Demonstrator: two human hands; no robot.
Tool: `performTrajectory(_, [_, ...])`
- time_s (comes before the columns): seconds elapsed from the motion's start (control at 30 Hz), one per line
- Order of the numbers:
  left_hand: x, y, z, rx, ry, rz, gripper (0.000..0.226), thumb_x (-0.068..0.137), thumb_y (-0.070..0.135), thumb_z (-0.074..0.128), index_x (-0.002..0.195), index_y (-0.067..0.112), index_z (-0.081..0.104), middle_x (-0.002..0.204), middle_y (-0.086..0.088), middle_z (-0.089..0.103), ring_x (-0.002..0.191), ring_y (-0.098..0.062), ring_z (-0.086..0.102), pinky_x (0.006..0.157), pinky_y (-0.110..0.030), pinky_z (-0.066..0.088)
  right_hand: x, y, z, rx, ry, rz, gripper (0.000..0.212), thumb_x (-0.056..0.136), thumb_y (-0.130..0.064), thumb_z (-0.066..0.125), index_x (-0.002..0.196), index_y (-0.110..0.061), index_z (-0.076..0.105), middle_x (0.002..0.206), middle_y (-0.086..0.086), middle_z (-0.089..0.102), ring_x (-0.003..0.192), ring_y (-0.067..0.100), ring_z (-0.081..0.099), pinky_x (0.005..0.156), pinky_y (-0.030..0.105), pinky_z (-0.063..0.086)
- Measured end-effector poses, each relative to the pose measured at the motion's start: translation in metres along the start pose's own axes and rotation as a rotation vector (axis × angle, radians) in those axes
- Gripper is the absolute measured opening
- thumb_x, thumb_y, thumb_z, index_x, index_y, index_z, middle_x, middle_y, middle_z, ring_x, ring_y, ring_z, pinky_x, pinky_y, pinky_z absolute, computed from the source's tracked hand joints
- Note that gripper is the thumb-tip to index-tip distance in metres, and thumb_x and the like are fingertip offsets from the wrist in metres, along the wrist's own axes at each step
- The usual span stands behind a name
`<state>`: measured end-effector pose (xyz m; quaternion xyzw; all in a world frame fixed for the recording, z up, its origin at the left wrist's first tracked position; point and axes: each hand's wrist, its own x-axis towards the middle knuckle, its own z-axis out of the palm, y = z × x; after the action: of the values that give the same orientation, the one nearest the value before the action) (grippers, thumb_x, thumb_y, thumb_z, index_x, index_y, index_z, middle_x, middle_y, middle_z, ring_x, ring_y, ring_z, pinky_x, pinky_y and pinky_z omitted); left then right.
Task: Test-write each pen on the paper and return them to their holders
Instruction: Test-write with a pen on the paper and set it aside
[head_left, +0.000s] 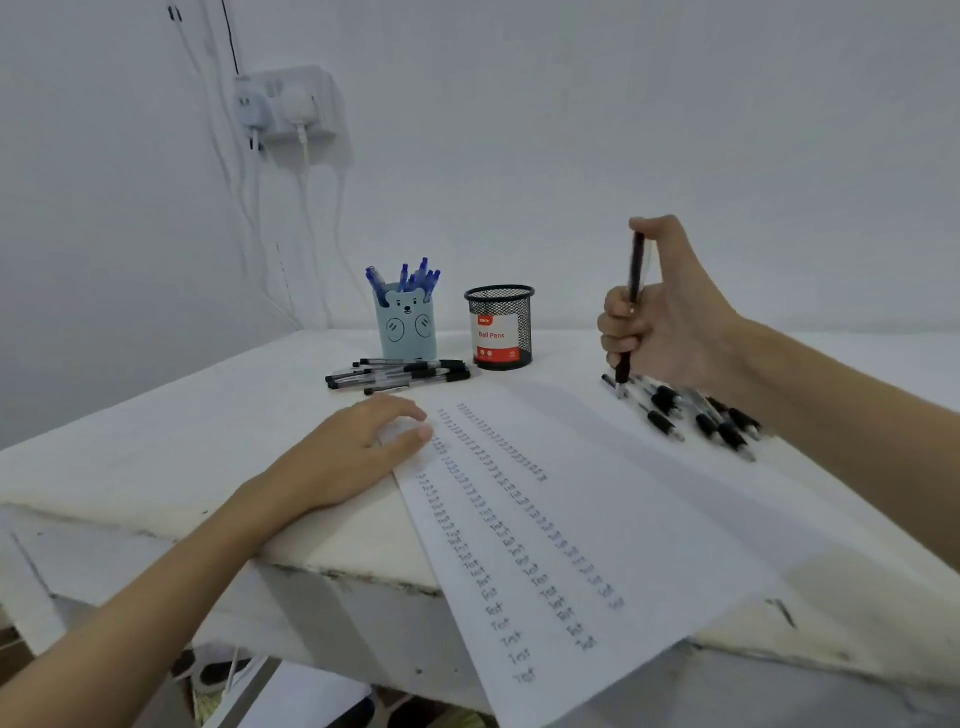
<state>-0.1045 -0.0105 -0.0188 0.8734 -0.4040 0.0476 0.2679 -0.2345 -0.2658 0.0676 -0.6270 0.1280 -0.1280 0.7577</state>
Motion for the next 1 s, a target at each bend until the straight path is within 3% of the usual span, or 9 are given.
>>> performTrajectory(0.17, [0.008,0.021,0.015,-0.014,-0.098,0.015,0.043,0.092,0.048,0.042,0.128,0.027,0.052,0.135,0.012,0.048,0.120,-0.004,0.042,0.096,-0.020,0.029,-0.009,0.005,-0.004,0.106,0.037,0.012,0.075,0.066,-0.081,0.052,0.062,-0.006,0.054,0.049,0.001,0.031,0.048,0.016,0.027,0.058,0.027,0.031])
performTrajectory(0.23, [0.011,0.028,0.021,-0.015,-0.096,0.012,0.043,0.093,0.047,0.042,0.130,0.026,0.050,0.136,0.011,0.047,0.120,-0.005,0.042,0.096,-0.020,0.029,-0.009,0.010,-0.006,0.081,0.075,-0.009,0.053,0.078,-0.057,0.063,0.064,-0.007,0.054,0.046,0.000,0.034,0.046,0.013,0.025,0.053,0.023,0.031])
performTrajectory(0.3, [0.014,0.032,0.026,-0.013,-0.096,0.002,0.043,0.093,0.046,0.044,0.131,0.025,0.049,0.138,0.010,0.045,0.122,-0.006,0.041,0.098,-0.020,0.028,-0.008,0.015,-0.005,0.024,0.103,-0.041,0.025,0.089,-0.024,0.059,0.071,-0.006,0.056,0.044,0.001,0.049,0.044,0.011,0.030,0.046,0.020,0.034])
performTrajectory(0.4, [0.018,0.037,0.030,0.032,-0.142,-0.014,0.044,0.094,0.048,0.043,0.132,0.028,0.045,0.142,0.009,0.040,0.126,-0.009,0.039,0.105,-0.027,0.029,-0.007,0.024,-0.006,0.079,0.022,-0.040,0.036,0.095,-0.020,0.035,0.087,0.002,0.063,0.074,0.014,0.070,0.055,0.019,0.055,0.061,0.026,0.044])
performTrajectory(0.47, [0.021,0.040,0.029,0.067,-0.169,-0.027,0.044,0.093,0.051,0.042,0.132,0.031,0.044,0.143,0.009,0.038,0.127,-0.012,0.039,0.108,-0.034,0.030,-0.006,0.031,-0.005,-0.045,-0.005,-0.019,0.053,0.095,-0.034,0.026,0.093,0.001,0.065,0.079,0.017,0.070,0.062,0.024,0.059,0.065,0.031,0.044])
performTrajectory(0.53, [0.023,0.044,0.026,0.119,-0.178,-0.033,0.043,0.093,0.052,0.041,0.132,0.032,0.044,0.142,0.009,0.038,0.126,-0.013,0.039,0.107,-0.037,0.031,-0.007,0.038,0.000,-0.199,0.018,-0.004,0.058,0.097,-0.039,0.026,0.088,0.002,0.065,0.068,0.019,0.066,0.054,0.025,0.055,0.061,0.031,0.043])
performTrajectory(0.7, [0.026,0.039,0.031,0.172,-0.134,-0.005,0.045,0.091,0.059,0.036,0.128,0.035,0.045,0.138,0.011,0.039,0.126,-0.014,0.039,0.106,-0.040,0.030,-0.009,0.061,0.017,-0.415,0.035,-0.134,0.025,0.089,-0.019,0.056,0.071,-0.004,0.065,0.063,0.008,0.063,0.049,0.014,0.050,0.054,0.021,0.042])
performTrajectory(0.83, [0.024,0.032,0.037,0.094,-0.096,-0.015,0.058,0.078,0.063,0.030,0.126,0.036,0.047,0.137,0.012,0.041,0.127,-0.014,0.036,0.107,-0.041,0.029,-0.009,0.076,0.021,-0.393,0.101,-0.169,0.043,0.093,-0.020,0.048,0.054,-0.005,0.053,0.036,-0.003,0.041,0.030,0.008,0.028,0.034,0.015,0.021])
performTrajectory(1.0, [0.025,0.031,0.039,0.105,-0.069,-0.004,0.036,0.095,0.049,0.041,0.128,0.035,0.047,0.137,0.012,0.040,0.128,-0.013,0.035,0.107,-0.039,0.028,-0.011,0.078,0.017,-0.460,0.086,-0.222,0.041,0.091,-0.019,0.053,0.054,-0.003,0.051,0.040,0.009,0.046,0.027,0.016,0.032,0.033,0.014,0.024])
